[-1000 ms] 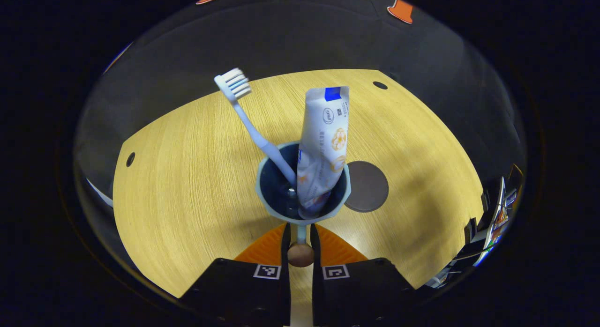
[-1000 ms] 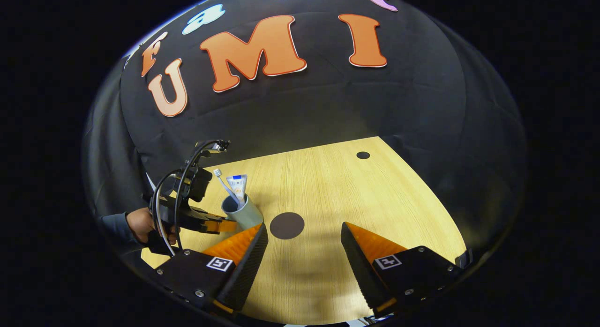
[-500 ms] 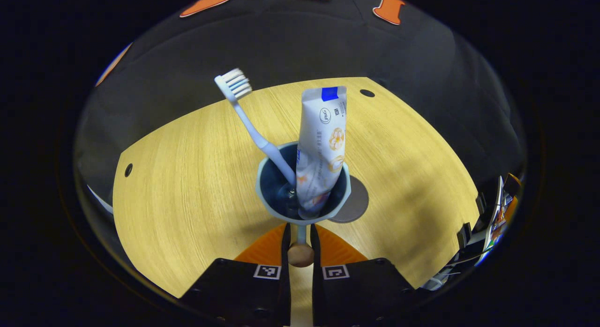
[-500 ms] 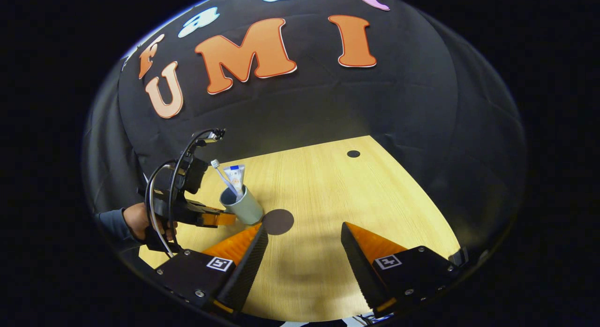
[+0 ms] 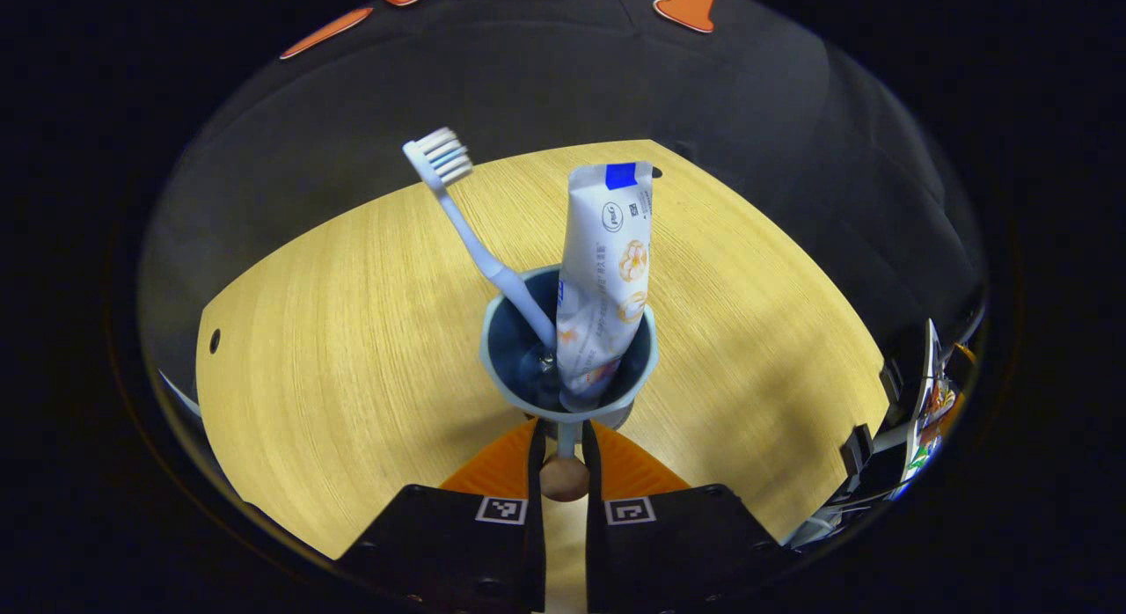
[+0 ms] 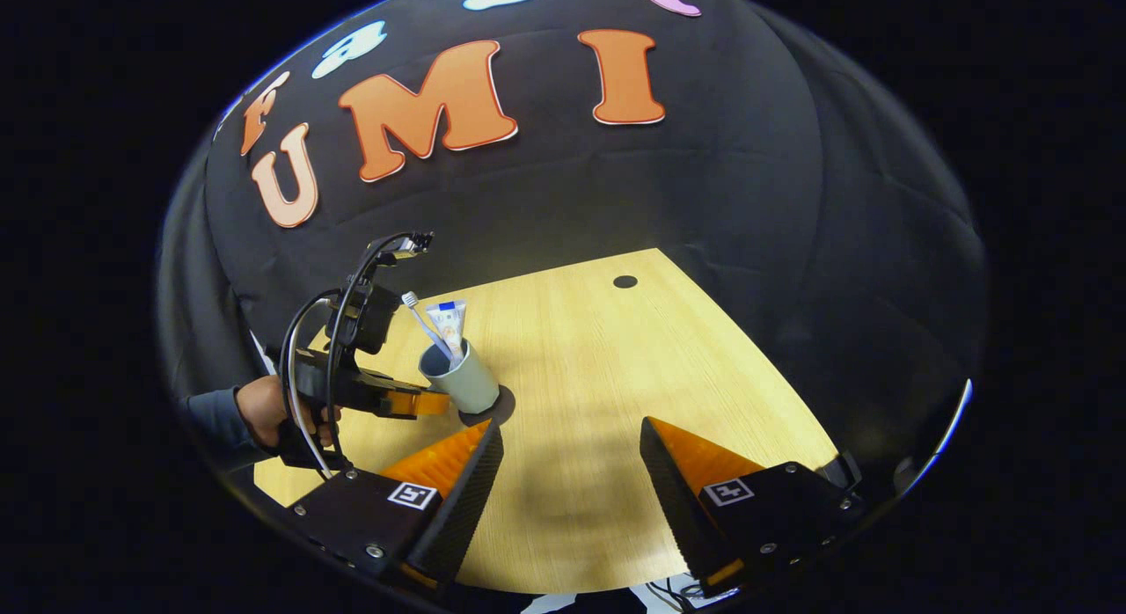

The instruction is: Put the toothbrush and toothpaste on the desktop into the cup, then pick up the cup and place it on the coaster on the desktop.

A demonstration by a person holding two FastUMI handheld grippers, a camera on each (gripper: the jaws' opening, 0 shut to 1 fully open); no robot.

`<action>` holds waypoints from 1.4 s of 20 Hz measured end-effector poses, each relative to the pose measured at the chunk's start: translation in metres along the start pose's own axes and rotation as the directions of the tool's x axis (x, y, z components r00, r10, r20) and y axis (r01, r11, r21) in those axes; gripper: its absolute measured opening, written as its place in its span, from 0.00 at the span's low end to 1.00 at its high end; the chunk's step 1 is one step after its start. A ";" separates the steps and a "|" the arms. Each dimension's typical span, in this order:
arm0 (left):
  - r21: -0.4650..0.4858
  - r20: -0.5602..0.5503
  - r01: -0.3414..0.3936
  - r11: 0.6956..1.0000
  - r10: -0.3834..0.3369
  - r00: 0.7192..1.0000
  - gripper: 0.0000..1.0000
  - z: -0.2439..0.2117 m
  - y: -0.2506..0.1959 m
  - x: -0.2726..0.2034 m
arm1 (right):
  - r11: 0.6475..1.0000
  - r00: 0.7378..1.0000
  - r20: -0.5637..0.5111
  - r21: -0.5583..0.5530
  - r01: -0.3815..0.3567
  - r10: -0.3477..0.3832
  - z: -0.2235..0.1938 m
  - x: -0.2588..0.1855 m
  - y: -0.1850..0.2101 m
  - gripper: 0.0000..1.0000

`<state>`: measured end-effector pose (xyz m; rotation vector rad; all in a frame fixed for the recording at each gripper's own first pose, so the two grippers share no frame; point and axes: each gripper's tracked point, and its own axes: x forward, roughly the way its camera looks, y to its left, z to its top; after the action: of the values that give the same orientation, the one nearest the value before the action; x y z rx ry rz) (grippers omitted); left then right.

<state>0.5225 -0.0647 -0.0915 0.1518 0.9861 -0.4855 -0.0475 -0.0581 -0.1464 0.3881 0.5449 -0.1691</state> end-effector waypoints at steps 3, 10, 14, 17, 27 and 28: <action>0.009 -0.021 -0.004 1.000 0.004 1.000 0.18 -0.001 0.001 -0.002 | 1.000 1.000 -0.009 0.010 0.019 -0.019 0.000 -0.005 0.003 0.94; 0.005 -0.029 -0.006 1.000 0.006 1.000 0.18 -0.002 -0.001 -0.004 | 1.000 1.000 -0.021 0.020 0.019 -0.019 0.001 0.001 0.007 0.94; 0.021 0.011 -0.003 1.000 0.003 1.000 0.27 0.004 -0.002 -0.017 | 1.000 1.000 -0.011 -0.006 -0.005 0.004 0.006 0.013 0.012 0.94; 0.042 0.061 -0.003 0.999 0.000 0.998 0.39 0.012 -0.003 -0.029 | 0.999 1.000 0.004 -0.024 -0.026 0.026 0.009 0.024 0.004 0.94; -0.002 0.305 -0.063 0.998 0.061 0.951 0.87 0.039 0.012 -0.113 | 0.988 0.988 0.134 -0.142 -0.054 0.073 0.045 0.014 0.027 0.94; -0.023 0.338 -0.064 0.998 0.068 0.939 0.87 0.043 0.014 -0.125 | 0.985 0.984 0.163 -0.165 -0.047 0.074 0.049 0.011 0.028 0.94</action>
<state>0.5051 -0.0261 0.0343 0.0865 0.6435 -0.4269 -0.0084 -0.0530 -0.1050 0.2303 0.3766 -0.0975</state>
